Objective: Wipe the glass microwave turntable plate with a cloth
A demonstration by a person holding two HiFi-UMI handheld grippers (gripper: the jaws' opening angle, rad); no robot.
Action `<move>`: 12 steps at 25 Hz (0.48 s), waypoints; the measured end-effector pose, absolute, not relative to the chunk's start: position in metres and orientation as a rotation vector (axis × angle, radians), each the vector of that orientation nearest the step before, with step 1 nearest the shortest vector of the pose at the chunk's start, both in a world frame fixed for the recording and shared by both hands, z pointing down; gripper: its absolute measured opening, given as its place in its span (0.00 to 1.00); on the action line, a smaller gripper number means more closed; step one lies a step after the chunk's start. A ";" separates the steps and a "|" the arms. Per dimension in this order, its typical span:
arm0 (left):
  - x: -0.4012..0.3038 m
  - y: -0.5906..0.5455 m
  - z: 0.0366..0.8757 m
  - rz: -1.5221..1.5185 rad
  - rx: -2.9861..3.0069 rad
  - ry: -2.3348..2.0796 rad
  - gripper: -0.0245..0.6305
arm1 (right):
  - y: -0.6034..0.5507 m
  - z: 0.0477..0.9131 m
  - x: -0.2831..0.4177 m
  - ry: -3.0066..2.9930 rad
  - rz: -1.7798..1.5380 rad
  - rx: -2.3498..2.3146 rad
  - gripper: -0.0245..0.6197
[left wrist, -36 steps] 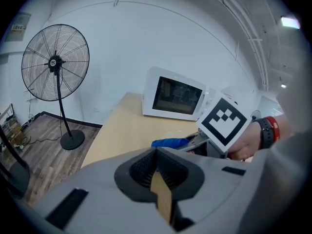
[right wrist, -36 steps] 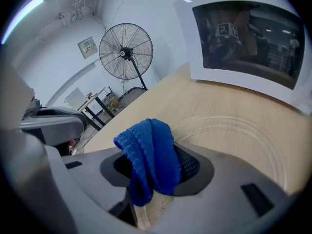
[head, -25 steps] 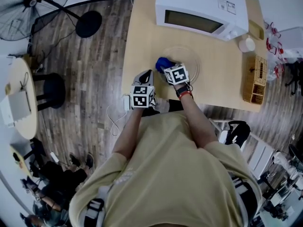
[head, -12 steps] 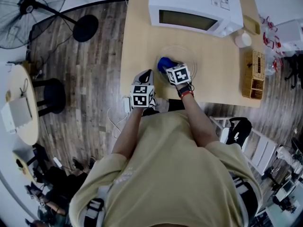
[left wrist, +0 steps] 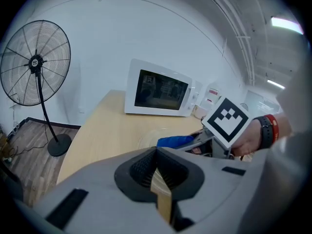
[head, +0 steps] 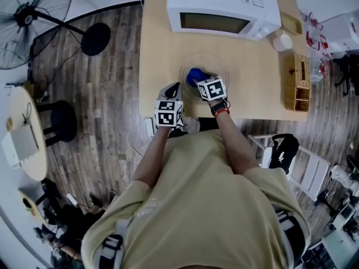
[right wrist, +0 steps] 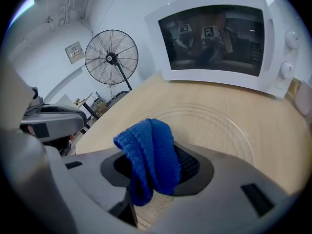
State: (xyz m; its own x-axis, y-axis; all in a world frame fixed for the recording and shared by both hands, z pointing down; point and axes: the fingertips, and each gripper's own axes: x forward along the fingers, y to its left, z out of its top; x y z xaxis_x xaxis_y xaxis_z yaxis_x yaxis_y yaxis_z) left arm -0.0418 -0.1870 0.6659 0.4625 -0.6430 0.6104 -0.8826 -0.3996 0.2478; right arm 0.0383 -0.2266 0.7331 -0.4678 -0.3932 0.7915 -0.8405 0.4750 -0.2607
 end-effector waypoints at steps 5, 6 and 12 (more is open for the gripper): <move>-0.028 -0.191 0.664 0.578 2.198 -1.230 0.07 | -0.225 0.732 0.052 -2.044 0.878 1.046 0.34; -0.026 -0.192 0.664 0.580 2.204 -1.222 0.07 | -0.224 0.732 0.055 -2.042 0.880 1.053 0.34; -0.008 -0.196 0.669 0.590 2.228 -1.173 0.07 | -0.224 0.732 0.074 -2.024 0.897 1.090 0.34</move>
